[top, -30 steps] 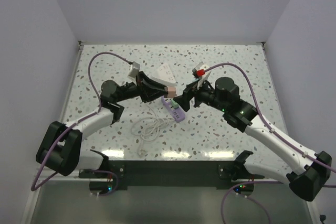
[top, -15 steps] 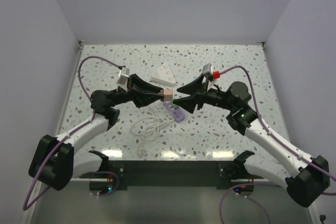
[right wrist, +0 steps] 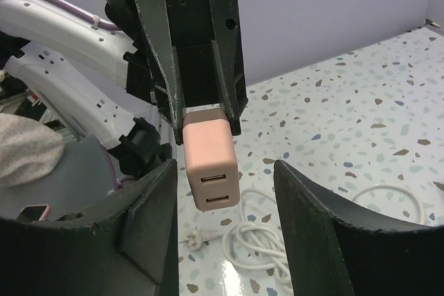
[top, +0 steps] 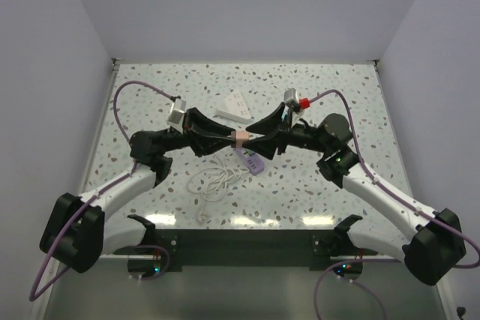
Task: Insert the plug
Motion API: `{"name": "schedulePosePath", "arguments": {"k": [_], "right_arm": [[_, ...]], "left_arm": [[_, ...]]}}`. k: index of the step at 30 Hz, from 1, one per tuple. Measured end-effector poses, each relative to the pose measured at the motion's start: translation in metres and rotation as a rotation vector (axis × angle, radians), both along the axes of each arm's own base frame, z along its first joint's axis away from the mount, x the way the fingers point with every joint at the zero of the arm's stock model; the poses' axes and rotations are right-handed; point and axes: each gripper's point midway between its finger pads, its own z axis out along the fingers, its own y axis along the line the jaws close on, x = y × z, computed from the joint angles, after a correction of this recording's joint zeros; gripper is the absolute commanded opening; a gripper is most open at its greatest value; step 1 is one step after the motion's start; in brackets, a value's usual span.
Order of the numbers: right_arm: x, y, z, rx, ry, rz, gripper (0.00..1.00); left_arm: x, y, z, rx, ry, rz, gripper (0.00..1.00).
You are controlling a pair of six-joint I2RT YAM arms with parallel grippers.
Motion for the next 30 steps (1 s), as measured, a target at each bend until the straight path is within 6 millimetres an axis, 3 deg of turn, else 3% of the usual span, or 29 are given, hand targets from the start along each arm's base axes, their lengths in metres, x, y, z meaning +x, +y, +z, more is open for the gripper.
{"name": "schedulePosePath", "arguments": {"k": [8, 25, 30], "right_arm": [[-0.007, 0.003, 0.009, 0.035, -0.022, 0.056, 0.51], [-0.019, 0.010, -0.001, 0.005, -0.016, 0.122, 0.43], [-0.019, 0.011, -0.003, 0.000, -0.022, 0.123, 0.33]], "left_arm": [[-0.003, 0.000, 0.004, -0.011, -0.024, -0.004, 0.00], [-0.008, -0.002, 0.000, -0.010, -0.009, -0.021, 0.00], [-0.009, -0.003, 0.000, -0.010, -0.005, -0.026, 0.00]]}}
